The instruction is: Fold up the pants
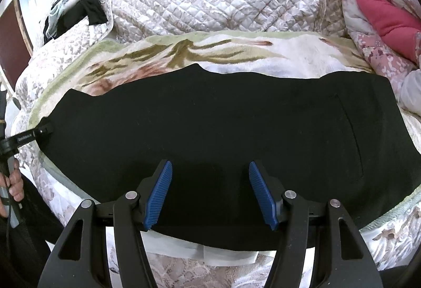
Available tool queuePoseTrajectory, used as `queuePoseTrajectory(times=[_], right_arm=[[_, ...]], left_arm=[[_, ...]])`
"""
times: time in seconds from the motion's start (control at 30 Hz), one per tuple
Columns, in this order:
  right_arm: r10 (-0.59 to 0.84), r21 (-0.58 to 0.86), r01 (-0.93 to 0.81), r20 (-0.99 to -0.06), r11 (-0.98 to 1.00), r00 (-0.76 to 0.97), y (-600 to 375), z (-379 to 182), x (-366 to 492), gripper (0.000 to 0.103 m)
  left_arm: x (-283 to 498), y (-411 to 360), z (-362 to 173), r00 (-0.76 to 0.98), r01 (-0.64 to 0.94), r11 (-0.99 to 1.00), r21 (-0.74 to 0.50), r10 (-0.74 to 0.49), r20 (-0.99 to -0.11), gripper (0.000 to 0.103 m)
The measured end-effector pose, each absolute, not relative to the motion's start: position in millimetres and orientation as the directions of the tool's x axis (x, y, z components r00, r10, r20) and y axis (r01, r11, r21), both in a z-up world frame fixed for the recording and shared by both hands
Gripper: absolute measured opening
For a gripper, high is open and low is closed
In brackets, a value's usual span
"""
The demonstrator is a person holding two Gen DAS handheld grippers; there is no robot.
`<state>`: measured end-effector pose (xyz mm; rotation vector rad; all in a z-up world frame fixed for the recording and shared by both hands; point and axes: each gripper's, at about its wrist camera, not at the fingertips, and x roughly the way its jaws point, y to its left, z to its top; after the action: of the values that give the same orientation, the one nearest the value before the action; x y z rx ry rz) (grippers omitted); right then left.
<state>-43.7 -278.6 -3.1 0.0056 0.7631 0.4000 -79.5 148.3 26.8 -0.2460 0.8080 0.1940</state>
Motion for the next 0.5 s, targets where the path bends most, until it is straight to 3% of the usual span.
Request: queuePoseTrajectory(times=[0.23,0.5], right_arm=[[0.356,0.159,-0.341,-0.664,0.927,0.658,-282.5,-2.8,-43.8,0.061],[0.35,0.182,-0.309,-0.65,0.933,0.674,-292.9,0.5,-44.1,0.061]], left_arm=[[-72.4,127.6,54.8,0.723,-0.169,0.952,-0.254,-0.055,-0.689,0.011],[-43.1,52.4,90.1,0.727,0.071,0.928,-0.366,-0.299,-0.618,0.011]])
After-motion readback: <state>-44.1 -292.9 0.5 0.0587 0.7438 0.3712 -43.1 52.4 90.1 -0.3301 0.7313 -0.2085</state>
